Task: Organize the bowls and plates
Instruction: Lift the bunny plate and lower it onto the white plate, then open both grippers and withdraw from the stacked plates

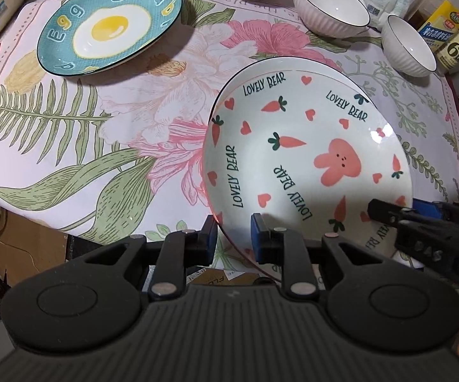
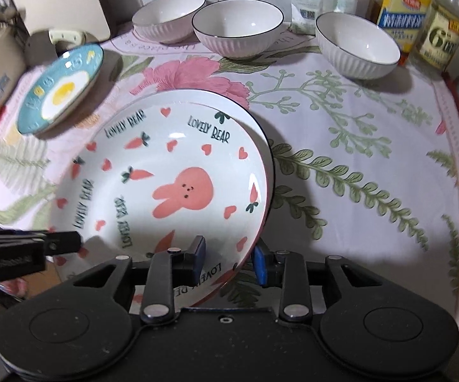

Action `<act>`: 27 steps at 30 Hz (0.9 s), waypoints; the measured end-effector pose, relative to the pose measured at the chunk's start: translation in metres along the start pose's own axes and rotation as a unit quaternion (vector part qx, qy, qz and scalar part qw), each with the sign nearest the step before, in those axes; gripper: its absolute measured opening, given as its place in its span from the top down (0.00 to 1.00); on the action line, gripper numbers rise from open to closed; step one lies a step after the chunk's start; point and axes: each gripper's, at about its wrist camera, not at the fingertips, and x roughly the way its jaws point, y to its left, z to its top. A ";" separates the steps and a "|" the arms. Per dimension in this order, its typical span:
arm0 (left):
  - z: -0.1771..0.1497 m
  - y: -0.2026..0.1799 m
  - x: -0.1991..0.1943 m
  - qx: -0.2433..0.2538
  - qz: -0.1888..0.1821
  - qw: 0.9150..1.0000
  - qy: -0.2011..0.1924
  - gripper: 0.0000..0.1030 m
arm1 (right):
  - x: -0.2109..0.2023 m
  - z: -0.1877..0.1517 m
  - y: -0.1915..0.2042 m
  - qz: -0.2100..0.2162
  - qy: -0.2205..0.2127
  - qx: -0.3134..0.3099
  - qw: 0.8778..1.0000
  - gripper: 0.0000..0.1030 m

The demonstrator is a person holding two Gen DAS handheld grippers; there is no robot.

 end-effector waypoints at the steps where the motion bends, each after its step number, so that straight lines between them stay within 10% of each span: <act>1: 0.000 -0.002 -0.001 0.005 0.004 1.000 -0.001 0.80 | 0.002 0.000 0.001 -0.004 0.000 -0.004 1.000 0.60; 13: 0.000 -0.010 -0.009 0.012 0.005 1.000 -0.009 0.76 | 0.000 -0.004 0.010 -0.079 -0.058 -0.055 0.994 0.60; 27: -0.036 -0.003 -0.076 0.037 -0.003 0.999 -0.009 0.60 | -0.080 -0.026 0.009 0.019 -0.078 -0.001 0.997 0.51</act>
